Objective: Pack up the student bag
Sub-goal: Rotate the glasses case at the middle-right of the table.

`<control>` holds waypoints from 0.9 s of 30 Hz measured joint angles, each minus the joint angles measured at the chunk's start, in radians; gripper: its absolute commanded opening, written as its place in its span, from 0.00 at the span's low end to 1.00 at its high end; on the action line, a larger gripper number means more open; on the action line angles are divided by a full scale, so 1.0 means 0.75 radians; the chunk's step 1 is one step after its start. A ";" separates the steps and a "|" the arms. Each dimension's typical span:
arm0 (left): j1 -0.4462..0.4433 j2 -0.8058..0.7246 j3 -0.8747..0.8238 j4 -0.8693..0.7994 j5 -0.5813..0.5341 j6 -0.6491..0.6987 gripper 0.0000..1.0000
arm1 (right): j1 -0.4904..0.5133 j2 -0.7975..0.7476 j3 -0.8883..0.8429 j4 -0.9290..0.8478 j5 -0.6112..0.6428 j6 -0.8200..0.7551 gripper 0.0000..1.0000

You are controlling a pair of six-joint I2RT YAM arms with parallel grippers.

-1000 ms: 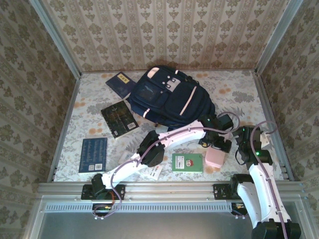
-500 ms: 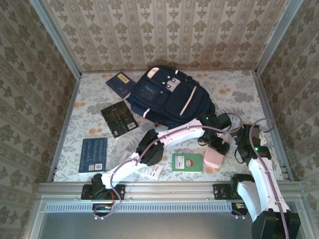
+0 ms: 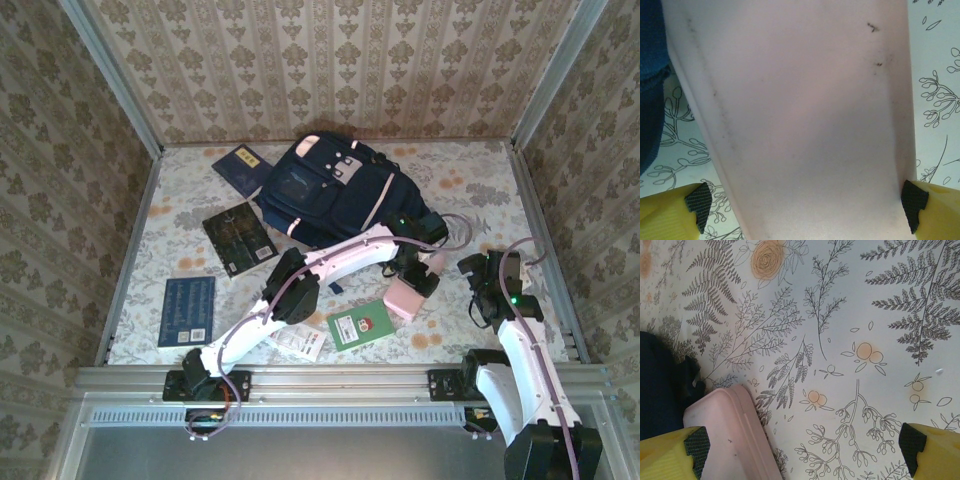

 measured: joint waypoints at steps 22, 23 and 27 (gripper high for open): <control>-0.007 -0.066 -0.069 0.074 0.038 -0.252 1.00 | 0.000 -0.032 -0.069 0.065 -0.041 -0.003 1.00; -0.010 -0.065 -0.060 0.062 0.038 -0.252 1.00 | 0.000 -0.031 -0.069 0.065 -0.041 -0.003 1.00; -0.026 -0.063 -0.020 0.055 0.040 -0.252 1.00 | 0.000 -0.031 -0.069 0.066 -0.041 -0.003 1.00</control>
